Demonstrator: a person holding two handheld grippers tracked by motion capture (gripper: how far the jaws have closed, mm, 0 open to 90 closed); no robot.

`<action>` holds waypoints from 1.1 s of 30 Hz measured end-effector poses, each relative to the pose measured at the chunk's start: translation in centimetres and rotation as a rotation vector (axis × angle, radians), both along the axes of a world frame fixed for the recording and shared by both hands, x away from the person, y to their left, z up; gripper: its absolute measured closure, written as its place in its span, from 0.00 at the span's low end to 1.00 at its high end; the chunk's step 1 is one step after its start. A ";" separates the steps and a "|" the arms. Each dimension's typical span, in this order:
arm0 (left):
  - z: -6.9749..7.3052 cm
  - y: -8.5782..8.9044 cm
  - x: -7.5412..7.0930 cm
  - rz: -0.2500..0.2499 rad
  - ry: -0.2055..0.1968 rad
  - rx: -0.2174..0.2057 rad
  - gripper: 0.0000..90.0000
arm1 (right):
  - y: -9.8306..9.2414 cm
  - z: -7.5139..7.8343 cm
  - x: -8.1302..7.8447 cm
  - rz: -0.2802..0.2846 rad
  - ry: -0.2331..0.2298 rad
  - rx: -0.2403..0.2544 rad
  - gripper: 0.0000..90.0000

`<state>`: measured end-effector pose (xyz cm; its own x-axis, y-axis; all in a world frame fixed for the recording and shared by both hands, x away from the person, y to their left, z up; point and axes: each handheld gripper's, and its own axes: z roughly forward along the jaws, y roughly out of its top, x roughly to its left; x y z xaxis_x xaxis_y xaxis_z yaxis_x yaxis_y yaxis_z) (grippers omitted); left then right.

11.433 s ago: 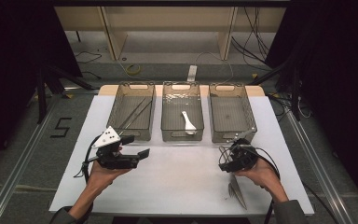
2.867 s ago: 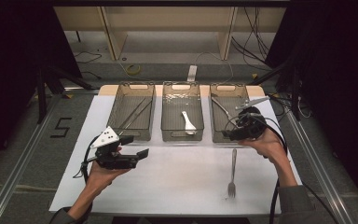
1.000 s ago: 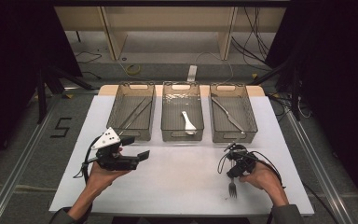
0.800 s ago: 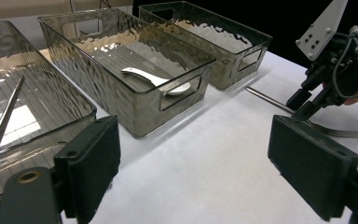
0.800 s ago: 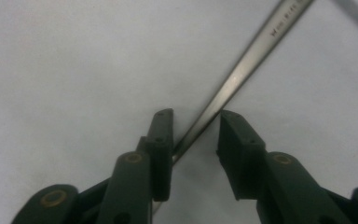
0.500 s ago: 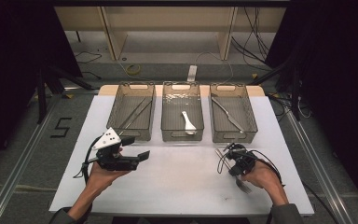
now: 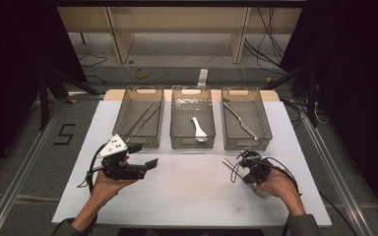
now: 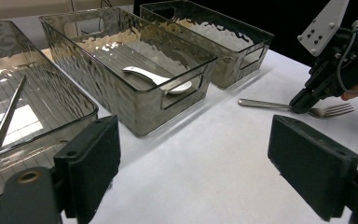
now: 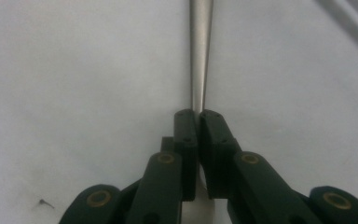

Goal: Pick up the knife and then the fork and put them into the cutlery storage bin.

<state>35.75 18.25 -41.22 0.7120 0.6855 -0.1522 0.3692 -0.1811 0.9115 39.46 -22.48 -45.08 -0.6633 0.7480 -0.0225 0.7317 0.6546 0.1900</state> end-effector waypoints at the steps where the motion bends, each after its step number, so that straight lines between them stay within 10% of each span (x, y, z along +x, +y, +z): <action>1: 0.0 0.0 0.0 0.000 0.000 0.002 0.18 | -0.1 0.1 0.0 0.004 -0.011 0.004 0.96; 33: 0.0 0.2 0.1 0.009 0.003 -0.005 0.18 | -2.5 5.0 0.6 0.001 -0.168 0.188 0.96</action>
